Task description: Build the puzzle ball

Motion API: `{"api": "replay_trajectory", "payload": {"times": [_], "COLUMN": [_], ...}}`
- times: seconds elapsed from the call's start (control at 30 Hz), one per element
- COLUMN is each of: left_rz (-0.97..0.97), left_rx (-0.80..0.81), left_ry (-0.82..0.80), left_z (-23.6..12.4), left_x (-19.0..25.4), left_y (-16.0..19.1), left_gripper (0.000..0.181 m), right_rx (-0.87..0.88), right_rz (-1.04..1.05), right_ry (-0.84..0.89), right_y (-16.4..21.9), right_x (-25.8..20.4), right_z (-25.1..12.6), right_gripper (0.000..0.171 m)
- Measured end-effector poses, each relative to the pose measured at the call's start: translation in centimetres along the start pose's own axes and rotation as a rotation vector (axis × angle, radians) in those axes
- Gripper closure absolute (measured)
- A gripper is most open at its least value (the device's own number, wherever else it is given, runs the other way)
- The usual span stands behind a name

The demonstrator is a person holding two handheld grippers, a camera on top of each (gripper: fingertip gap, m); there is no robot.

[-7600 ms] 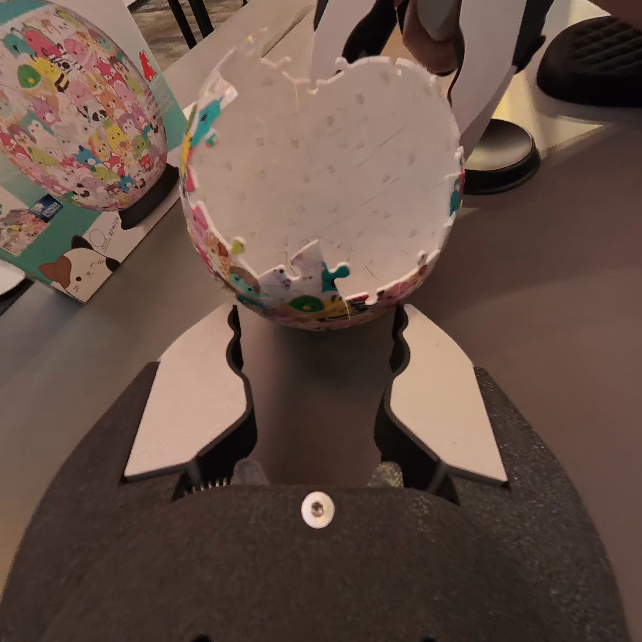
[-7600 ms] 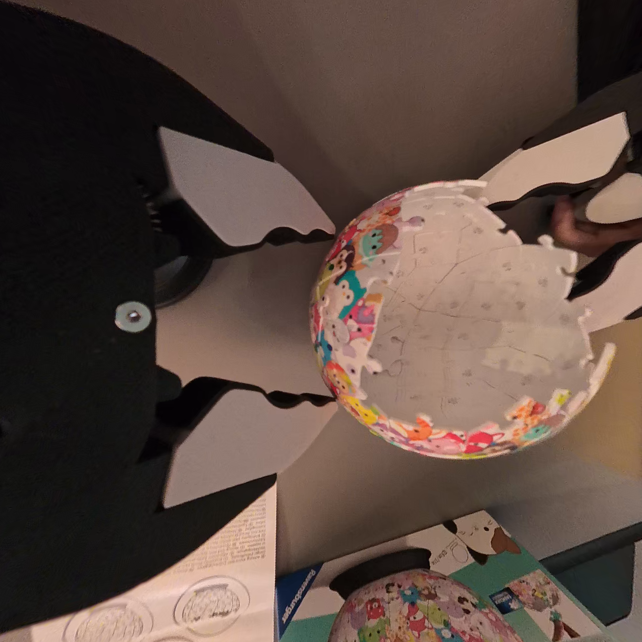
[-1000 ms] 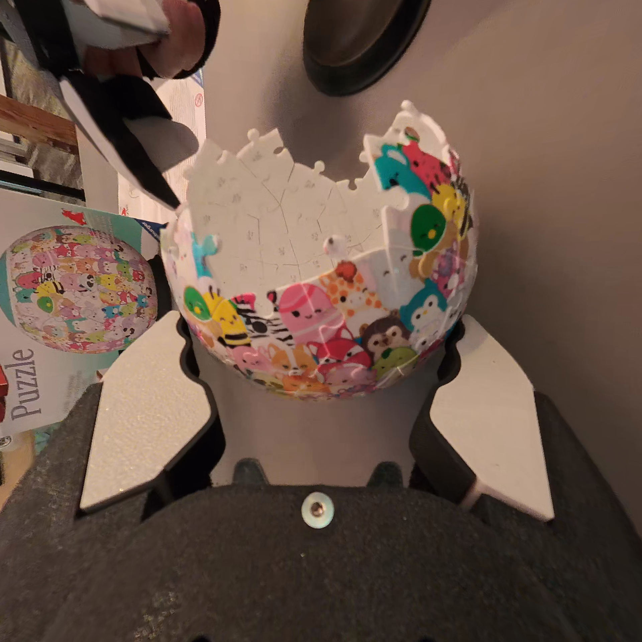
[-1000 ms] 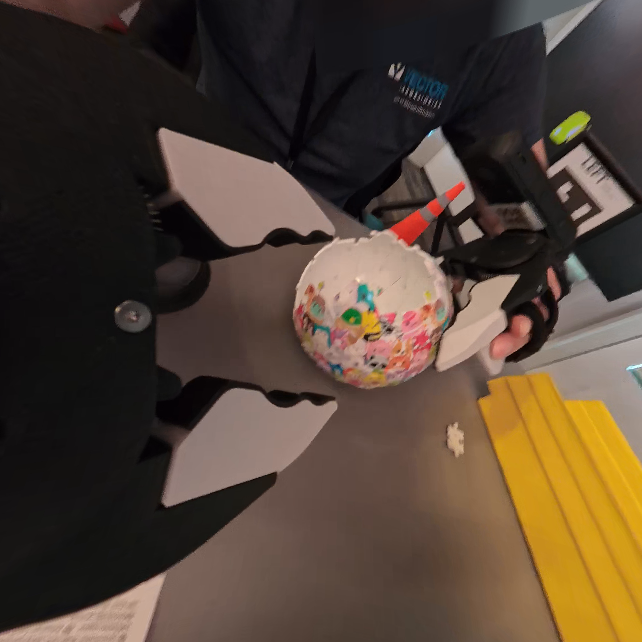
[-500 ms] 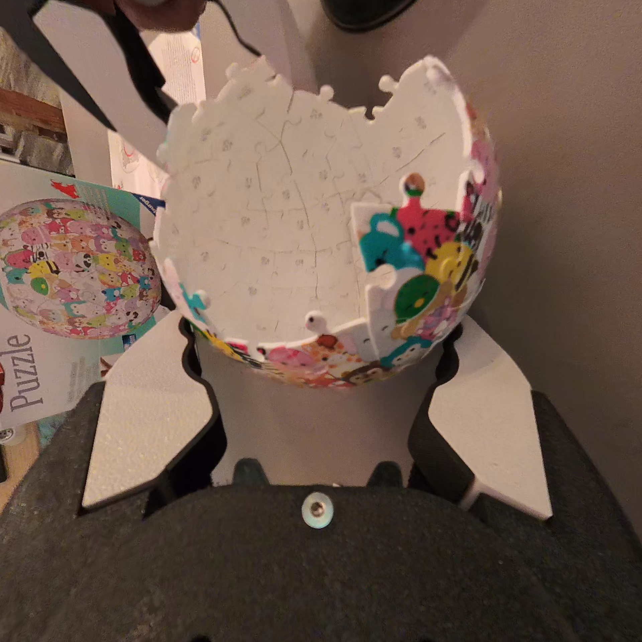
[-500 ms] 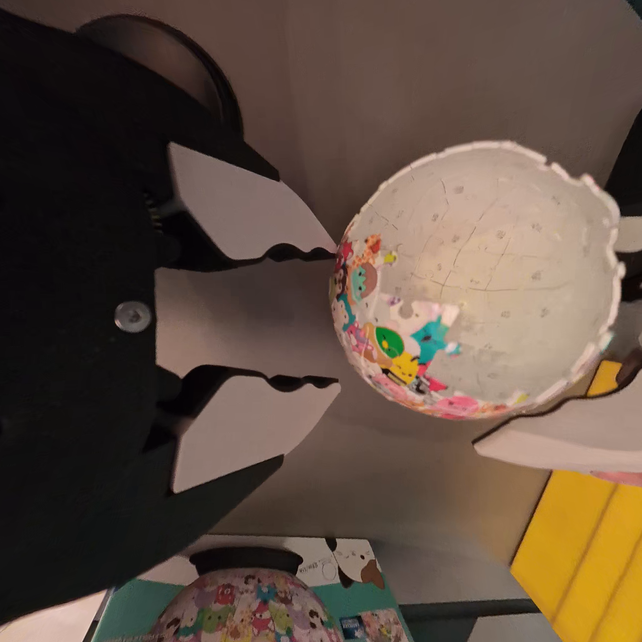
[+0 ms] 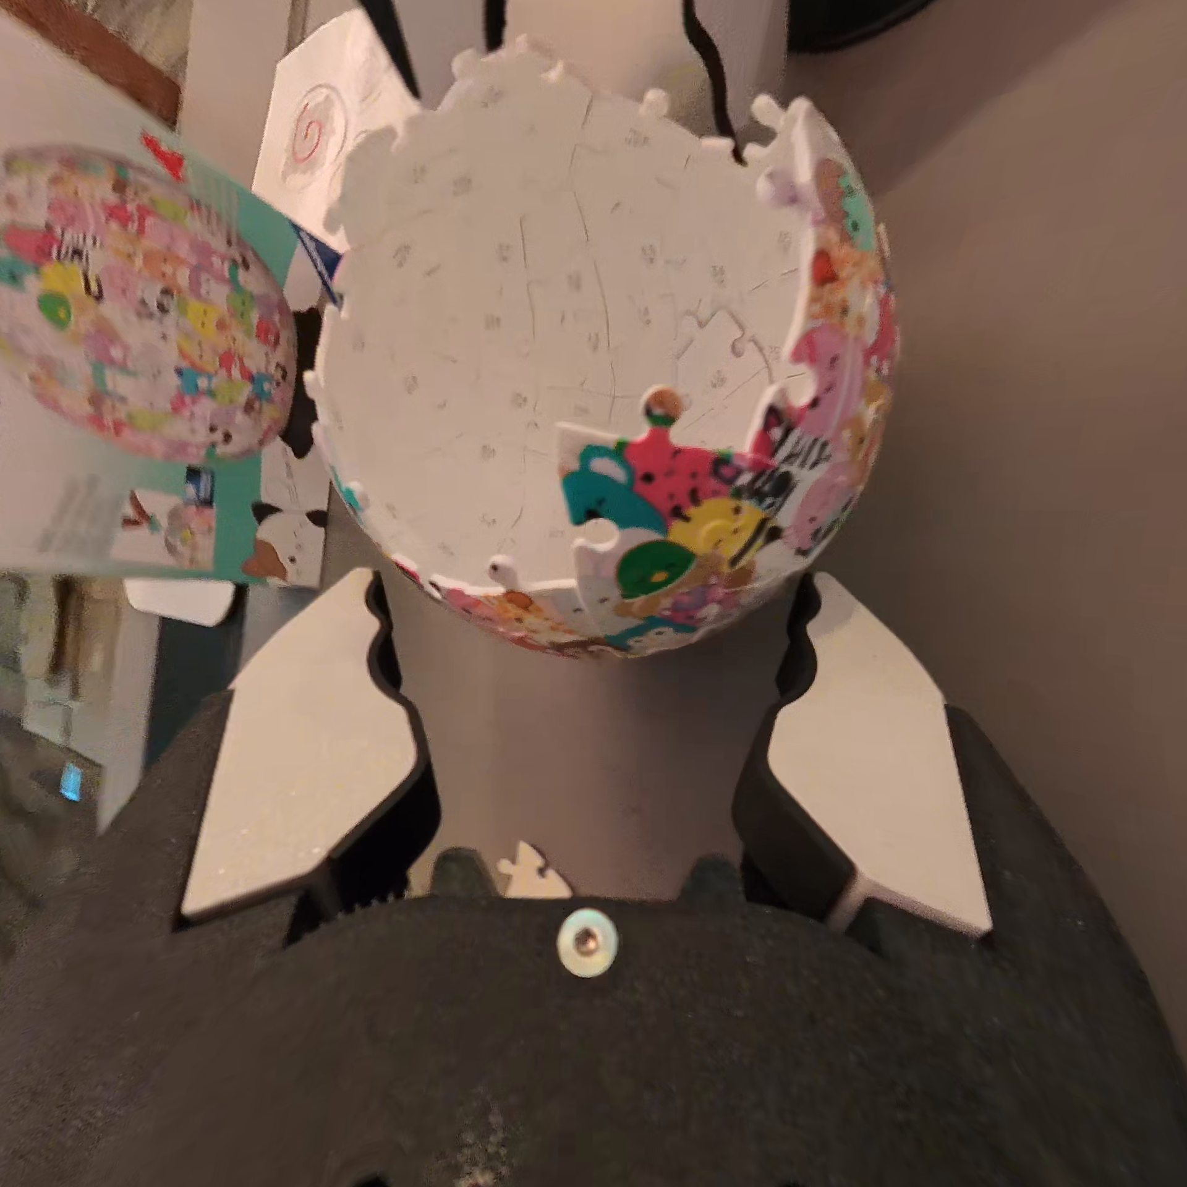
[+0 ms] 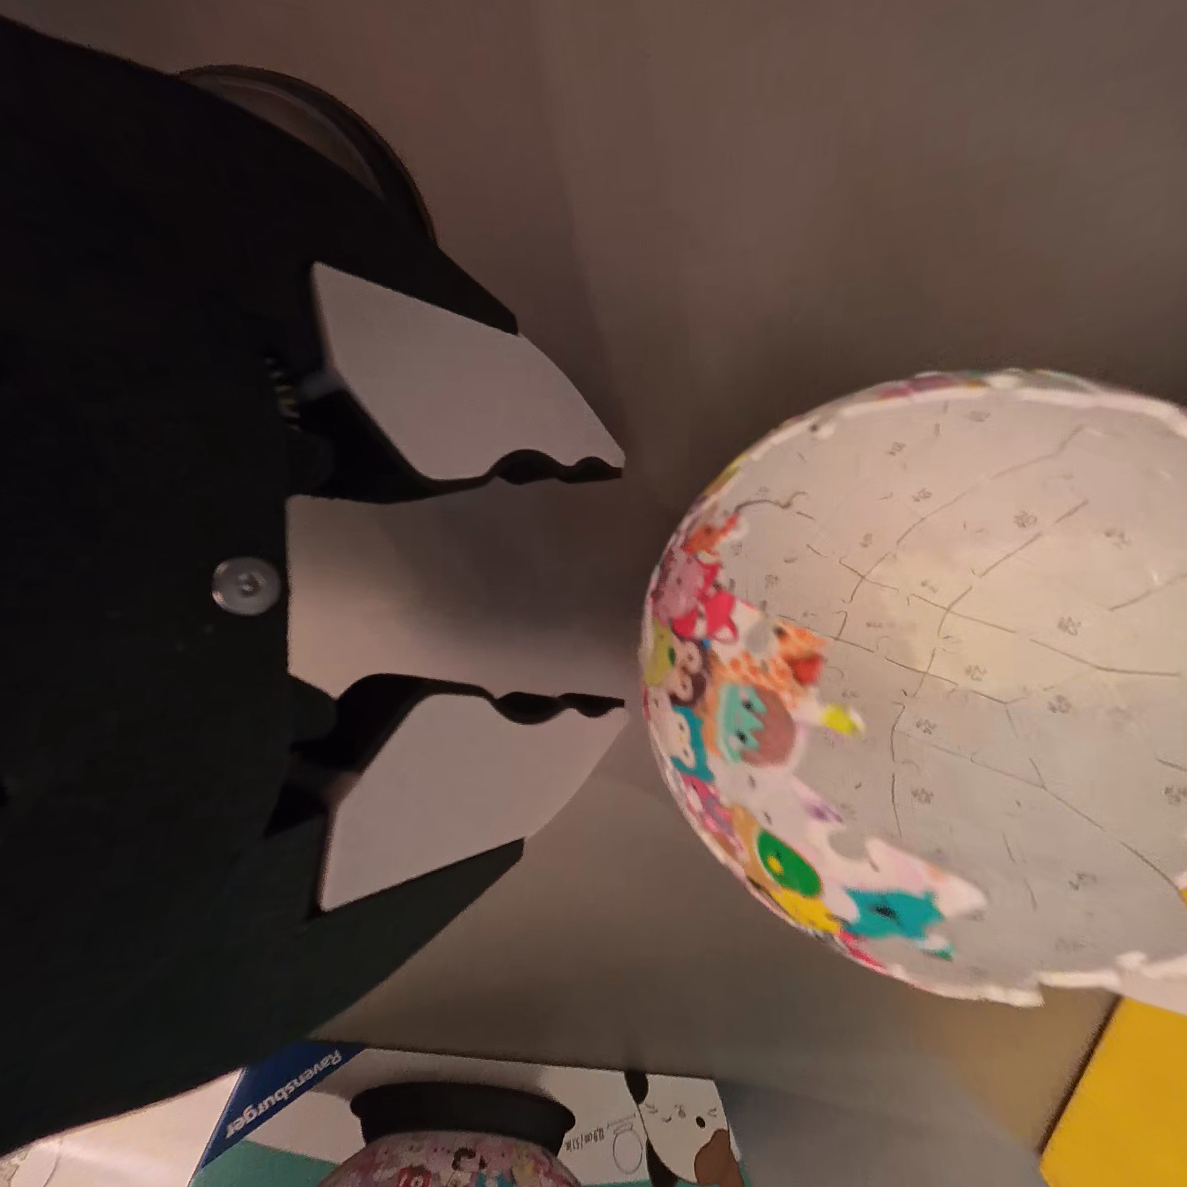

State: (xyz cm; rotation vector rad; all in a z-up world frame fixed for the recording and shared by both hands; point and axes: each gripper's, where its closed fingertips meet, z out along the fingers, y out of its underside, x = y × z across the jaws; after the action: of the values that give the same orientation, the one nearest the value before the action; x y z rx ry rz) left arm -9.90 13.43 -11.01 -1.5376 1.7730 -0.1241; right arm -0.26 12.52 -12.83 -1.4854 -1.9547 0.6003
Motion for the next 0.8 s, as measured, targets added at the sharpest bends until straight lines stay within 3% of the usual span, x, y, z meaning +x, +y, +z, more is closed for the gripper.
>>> {"api": "replay_trajectory", "payload": {"times": [0.27,0.43,0.63,0.8], "left_rz": [-0.343,-0.493,-0.807,-0.883], "left_rx": [0.070,0.021,0.199,0.239], "left_ry": [0.007,-0.059,-0.017,-0.009], "left_z": [-1.6,-3.2,-4.5,-2.8], "left_x": [0.2,0.3,3.9,5.0], "left_y": [2.6,3.7,-0.4,-2.2], "left_gripper": [0.077,0.077,0.071,0.056], "right_rx": [0.012,0.012,-0.016,-0.026], "right_rz": [0.040,0.078,0.147,0.162], "right_ry": [-0.031,-0.046,-0.143,-0.193], "right_y": [-1.1,-1.4,-1.0,-0.5], "right_x": [-0.5,-1.0,-2.7,-3.1], "right_z": [0.9,1.1,0.8,-0.1], "right_gripper": [0.106,0.107,0.107,0.109]}}
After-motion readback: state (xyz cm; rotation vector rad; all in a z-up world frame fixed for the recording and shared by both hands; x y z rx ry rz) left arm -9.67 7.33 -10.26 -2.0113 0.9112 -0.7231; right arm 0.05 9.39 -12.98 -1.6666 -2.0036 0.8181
